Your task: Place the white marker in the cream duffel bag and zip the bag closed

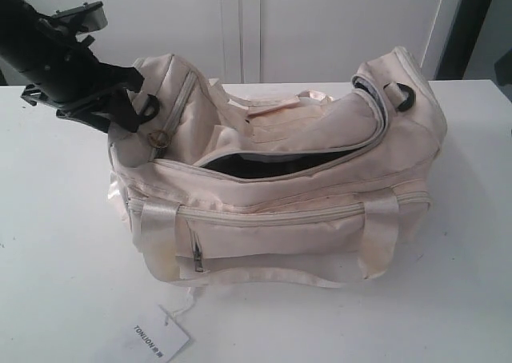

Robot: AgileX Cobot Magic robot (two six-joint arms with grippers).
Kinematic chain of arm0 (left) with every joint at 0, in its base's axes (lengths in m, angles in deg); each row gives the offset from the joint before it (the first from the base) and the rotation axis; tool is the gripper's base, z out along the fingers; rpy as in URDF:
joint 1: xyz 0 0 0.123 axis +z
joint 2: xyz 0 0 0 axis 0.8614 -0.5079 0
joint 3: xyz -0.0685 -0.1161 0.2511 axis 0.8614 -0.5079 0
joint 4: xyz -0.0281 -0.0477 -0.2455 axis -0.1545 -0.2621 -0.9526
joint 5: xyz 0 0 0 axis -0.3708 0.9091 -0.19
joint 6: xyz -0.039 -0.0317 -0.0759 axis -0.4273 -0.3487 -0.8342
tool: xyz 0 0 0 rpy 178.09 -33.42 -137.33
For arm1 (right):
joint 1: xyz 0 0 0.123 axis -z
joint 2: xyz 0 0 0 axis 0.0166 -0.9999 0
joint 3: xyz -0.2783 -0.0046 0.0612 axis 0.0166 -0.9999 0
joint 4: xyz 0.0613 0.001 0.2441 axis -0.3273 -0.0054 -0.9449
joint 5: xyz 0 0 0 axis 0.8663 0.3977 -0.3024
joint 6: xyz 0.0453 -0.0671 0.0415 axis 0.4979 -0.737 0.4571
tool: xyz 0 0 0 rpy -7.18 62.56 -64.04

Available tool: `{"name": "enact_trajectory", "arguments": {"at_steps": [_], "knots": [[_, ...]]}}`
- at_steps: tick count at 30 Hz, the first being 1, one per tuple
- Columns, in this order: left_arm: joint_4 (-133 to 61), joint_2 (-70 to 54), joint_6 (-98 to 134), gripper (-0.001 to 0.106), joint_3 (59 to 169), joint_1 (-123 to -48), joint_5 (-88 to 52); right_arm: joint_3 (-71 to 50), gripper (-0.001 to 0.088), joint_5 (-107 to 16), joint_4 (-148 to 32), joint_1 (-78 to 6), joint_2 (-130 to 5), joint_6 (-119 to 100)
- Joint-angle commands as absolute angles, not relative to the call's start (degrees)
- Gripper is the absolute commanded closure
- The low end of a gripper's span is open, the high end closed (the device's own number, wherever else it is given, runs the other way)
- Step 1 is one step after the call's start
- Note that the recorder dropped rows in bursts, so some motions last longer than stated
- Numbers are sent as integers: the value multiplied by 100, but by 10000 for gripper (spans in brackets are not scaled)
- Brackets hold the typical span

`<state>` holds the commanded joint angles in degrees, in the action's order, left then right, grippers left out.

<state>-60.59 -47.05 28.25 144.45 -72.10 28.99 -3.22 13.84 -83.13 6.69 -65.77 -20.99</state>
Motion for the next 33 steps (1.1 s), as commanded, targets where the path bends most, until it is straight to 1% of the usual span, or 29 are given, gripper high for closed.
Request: {"name": "enact_trajectory", "arguments": {"at_steps": [2, 4, 9, 10, 28, 33], "knots": [[-6097, -4729, 2971, 619, 14445, -7210, 2938, -322, 868, 1384, -8313, 669, -6577, -2099], [-6168, -4729, 3111, 693, 14445, -7210, 2989, -322, 868, 1384, -8313, 669, -6577, -2099], [-6625, -4729, 3597, 1001, 14445, -7210, 3026, -322, 868, 1384, -8313, 669, -6577, -2099], [-6749, -4729, 3678, 1047, 14445, -7210, 3026, -322, 868, 1386, -8313, 669, -6577, -2109], [-8610, -4729, 4427, 1053, 14445, -7210, 3039, -322, 868, 1386, -8313, 669, -6577, -2161], [-8835, -4729, 4518, 1053, 14445, -7151, 3076, -322, 868, 1386, -8313, 669, -6577, -2161]]}}
